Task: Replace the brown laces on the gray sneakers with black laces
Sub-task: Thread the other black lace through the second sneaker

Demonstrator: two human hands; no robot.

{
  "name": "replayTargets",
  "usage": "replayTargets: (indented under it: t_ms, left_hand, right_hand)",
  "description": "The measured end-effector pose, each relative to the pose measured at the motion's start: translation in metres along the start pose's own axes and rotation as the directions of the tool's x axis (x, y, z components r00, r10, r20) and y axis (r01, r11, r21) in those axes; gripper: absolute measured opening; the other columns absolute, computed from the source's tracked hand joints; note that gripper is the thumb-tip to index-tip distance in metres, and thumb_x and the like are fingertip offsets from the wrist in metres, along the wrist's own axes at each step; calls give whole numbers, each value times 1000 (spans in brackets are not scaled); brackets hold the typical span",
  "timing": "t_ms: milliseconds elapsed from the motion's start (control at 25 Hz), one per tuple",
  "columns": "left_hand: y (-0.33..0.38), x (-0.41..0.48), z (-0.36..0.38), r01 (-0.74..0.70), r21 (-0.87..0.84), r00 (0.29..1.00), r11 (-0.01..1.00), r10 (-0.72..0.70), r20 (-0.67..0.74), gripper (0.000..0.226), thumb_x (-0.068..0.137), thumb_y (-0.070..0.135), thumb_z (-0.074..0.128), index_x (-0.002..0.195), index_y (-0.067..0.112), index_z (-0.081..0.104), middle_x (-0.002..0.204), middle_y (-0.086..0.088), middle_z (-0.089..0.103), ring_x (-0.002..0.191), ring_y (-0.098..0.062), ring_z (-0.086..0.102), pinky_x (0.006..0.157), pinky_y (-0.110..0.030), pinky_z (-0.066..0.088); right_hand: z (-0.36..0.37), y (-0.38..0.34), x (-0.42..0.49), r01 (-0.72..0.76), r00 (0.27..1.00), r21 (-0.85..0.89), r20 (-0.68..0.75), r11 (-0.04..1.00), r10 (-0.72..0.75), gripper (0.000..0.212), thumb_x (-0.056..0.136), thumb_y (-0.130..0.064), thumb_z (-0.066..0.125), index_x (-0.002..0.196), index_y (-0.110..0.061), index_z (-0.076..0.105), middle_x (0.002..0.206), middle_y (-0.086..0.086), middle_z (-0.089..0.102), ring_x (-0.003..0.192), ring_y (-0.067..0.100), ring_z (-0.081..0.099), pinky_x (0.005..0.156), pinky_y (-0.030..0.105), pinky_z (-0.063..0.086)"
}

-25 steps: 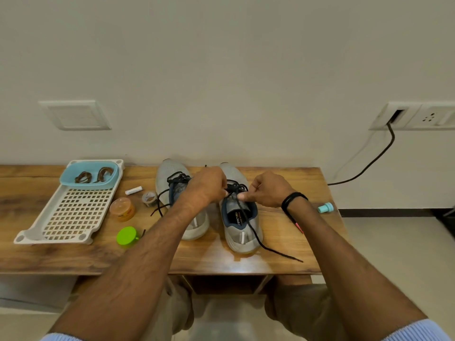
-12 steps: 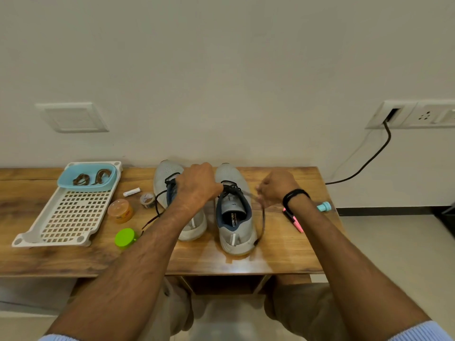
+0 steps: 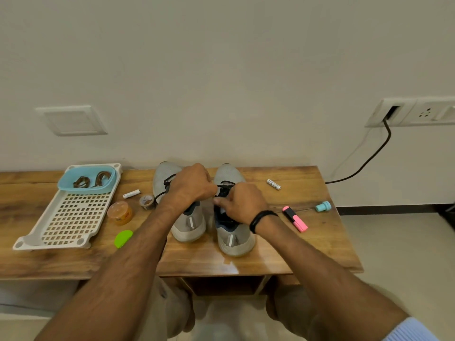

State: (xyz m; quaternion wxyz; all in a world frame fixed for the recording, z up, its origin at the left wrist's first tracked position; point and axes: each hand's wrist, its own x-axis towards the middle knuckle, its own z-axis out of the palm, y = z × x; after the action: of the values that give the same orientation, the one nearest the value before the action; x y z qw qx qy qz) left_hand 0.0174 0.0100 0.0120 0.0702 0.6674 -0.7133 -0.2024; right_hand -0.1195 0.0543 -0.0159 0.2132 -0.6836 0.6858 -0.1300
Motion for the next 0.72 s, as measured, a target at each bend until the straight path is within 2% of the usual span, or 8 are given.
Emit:
replayTargets:
  t_ms: [80,120,200,240,320,400,560,720]
  left_hand:
    - [1,0,1,-18,-44,1000,999,18,-9,22,76,11,56,86,4,75,83,-8,71,73,-25,64,71,-39,58]
    - [1,-1,3,-30,-60,999,998,29,-14,20,79,10,57,86,4,74,84,-9,72,77,-26,66,71,-37,57]
    - [2,-2,3,-43,-74,998,996,41,-38,19,81,9,58,87,3,74,87,-13,73,82,-28,68,68,-36,56]
    - [1,-2,2,-42,-73,998,996,38,-57,19,80,9,57,86,4,74,86,-14,73,81,-29,68,68,-37,57]
    - [-2,0,1,-21,-55,994,998,15,-108,20,78,13,56,82,7,75,82,-12,73,77,-31,67,69,-40,59]
    - [-3,0,2,24,-25,991,999,-27,-135,21,76,18,56,81,10,75,79,-10,71,74,-31,66,70,-41,59]
    - [4,-1,12,66,107,993,992,-55,-109,17,76,18,58,86,10,68,86,-9,67,75,-29,60,66,-32,52]
    - [-2,5,12,55,144,998,988,-53,-20,13,76,19,58,81,9,65,80,-9,64,70,-27,57,60,-31,49]
  right_hand:
    - [15,-5,-1,32,999,-92,-11,995,-33,41,81,-58,64,75,-19,54,70,1,58,70,25,60,55,28,37]
    - [18,-6,-2,57,998,-131,-5,990,-59,33,83,-50,64,76,-19,54,74,2,58,76,27,62,58,29,38]
    - [13,-6,-1,91,996,-138,23,986,-89,22,87,-32,60,72,-17,55,70,2,54,78,29,62,58,29,38]
    - [5,-4,1,81,996,-117,46,990,-76,23,88,-28,58,69,-15,57,67,3,53,74,29,61,56,28,39]
    - [-17,10,7,23,998,-86,65,996,-18,25,87,-28,60,69,-11,64,67,4,58,69,25,58,54,27,39]
    - [-40,32,14,-85,996,-58,27,995,86,23,81,-29,64,73,-10,71,71,5,65,70,23,61,53,26,43]
    - [-51,60,15,-332,943,-84,3,939,334,15,78,-24,65,77,-9,66,77,6,65,73,23,62,56,29,46]
    - [-43,61,19,-345,934,-130,55,930,354,14,83,-23,63,86,-10,57,84,5,61,83,25,62,67,32,50]
